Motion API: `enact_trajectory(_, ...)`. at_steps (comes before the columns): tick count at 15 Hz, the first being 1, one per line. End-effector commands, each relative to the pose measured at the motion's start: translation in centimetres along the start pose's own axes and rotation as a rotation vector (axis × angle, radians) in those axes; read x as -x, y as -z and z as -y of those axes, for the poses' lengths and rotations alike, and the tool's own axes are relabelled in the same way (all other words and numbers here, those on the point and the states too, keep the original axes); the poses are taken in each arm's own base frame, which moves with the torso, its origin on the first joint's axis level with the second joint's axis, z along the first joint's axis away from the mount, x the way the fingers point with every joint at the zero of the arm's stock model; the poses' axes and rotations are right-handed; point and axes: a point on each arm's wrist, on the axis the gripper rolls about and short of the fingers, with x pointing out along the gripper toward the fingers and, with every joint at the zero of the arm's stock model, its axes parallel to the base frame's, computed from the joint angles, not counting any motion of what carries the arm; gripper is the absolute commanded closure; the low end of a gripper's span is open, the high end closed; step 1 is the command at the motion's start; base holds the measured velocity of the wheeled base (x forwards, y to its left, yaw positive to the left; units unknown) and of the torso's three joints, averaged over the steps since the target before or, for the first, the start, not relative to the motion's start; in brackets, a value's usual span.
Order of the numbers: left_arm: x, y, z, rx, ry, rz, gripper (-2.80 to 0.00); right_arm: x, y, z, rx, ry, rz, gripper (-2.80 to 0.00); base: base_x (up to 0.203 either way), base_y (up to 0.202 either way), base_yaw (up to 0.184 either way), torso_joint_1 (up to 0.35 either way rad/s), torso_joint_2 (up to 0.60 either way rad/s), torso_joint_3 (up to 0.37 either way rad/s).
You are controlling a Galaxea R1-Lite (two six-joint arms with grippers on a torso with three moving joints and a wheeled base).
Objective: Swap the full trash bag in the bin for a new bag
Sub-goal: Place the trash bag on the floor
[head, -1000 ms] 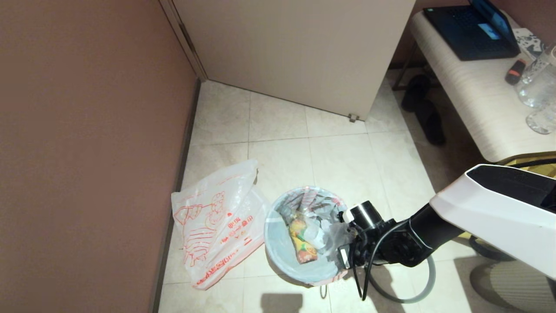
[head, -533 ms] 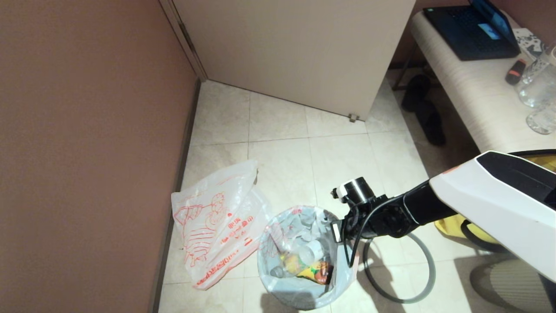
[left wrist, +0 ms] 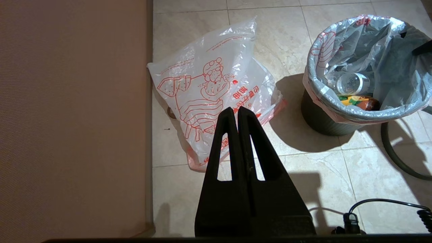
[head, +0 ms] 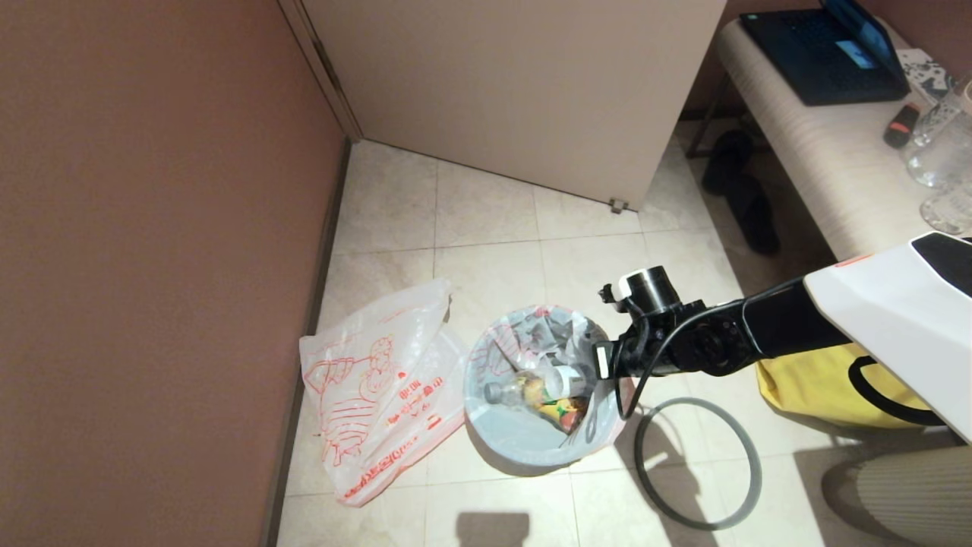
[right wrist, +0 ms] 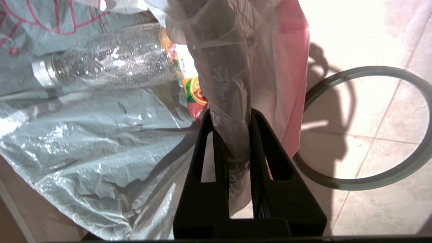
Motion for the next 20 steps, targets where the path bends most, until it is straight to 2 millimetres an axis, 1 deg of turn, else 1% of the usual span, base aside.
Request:
enact_trajectory(1,0.0,0.0,0.0,0.000,0.000,0.000,0.00,-0.6,-0.4,0.2,-0.033,-0.002,0.029,0.00,0.000,0.000,0.000,0.000,0.00,0.000)
enact_trajectory(3,0.0,0.0,0.0,0.001,0.001,-0.001,0.00,-1.4,-1.1,1.1,-0.070,-0.006,0.108,0.00,0.000,0.000,0.000,0.000,0.00,0.000)
enact_trajectory(4,0.0,0.0,0.0,0.001,0.000,-0.001,0.00,-1.5,-1.5,1.7,-0.085,-0.004,0.133,0.00,0.000,0.000,0.000,0.000,0.00,0.000)
enact_trajectory(6,0.0,0.0,0.0,0.000,0.002,-0.001,0.00,-1.6,-2.0,2.3,-0.116,-0.007,0.173,0.00,0.000,0.000,0.000,0.000,0.00,0.000)
enact_trajectory(8,0.0,0.0,0.0,0.000,0.001,0.000,0.00,-2.1,-2.7,3.3,-0.164,-0.061,0.243,0.00,0.000,0.000,0.000,0.000,0.00,0.000)
enact_trajectory(10,0.0,0.0,0.0,0.001,0.001,-0.001,0.00,-2.2,-3.1,4.5,-0.184,-0.080,0.271,0.00,0.000,0.000,0.000,0.000,0.00,0.000)
enact_trajectory(11,0.0,0.0,0.0,0.000,0.000,-0.001,0.00,-2.3,-3.0,4.7,-0.184,-0.078,0.266,-2.80,0.000,0.000,0.000,0.000,0.00,0.000)
enact_trajectory(13,0.0,0.0,0.0,0.000,0.001,-0.001,0.00,-2.7,-2.7,4.7,-0.185,-0.078,0.259,-2.80,0.000,0.000,0.000,0.000,0.00,0.000)
enact_trajectory(14,0.0,0.0,0.0,0.001,0.001,-0.001,0.00,-2.5,-2.9,4.7,-0.185,-0.078,0.261,-2.80,0.000,0.000,0.000,0.000,0.00,0.000)
enact_trajectory(16,0.0,0.0,0.0,0.000,0.001,-0.001,0.00,-1.4,-3.4,4.5,-0.184,-0.081,0.272,-2.80,0.000,0.000,0.000,0.000,0.00,0.000)
enact_trajectory(17,0.0,0.0,0.0,0.000,0.000,-0.001,0.00,-0.2,-3.9,4.5,-0.184,-0.080,0.270,-2.80,0.000,0.000,0.000,0.000,0.00,0.000)
enact_trajectory(18,0.0,0.0,0.0,0.000,0.000,-0.001,0.00,1.5,-4.5,4.5,-0.185,-0.077,0.262,-2.80,0.000,0.000,0.000,0.000,0.00,0.000)
enact_trajectory(19,0.0,0.0,0.0,0.001,0.000,-0.001,0.00,3.2,-4.8,4.7,-0.187,-0.061,0.220,-2.80,0.000,0.000,0.000,0.000,0.00,0.000)
enact_trajectory(20,0.0,0.0,0.0,0.001,0.000,-0.001,0.00,4.5,-5.1,5.2,-0.195,-0.041,0.185,-2.80,0.000,0.000,0.000,0.000,0.00,0.000)
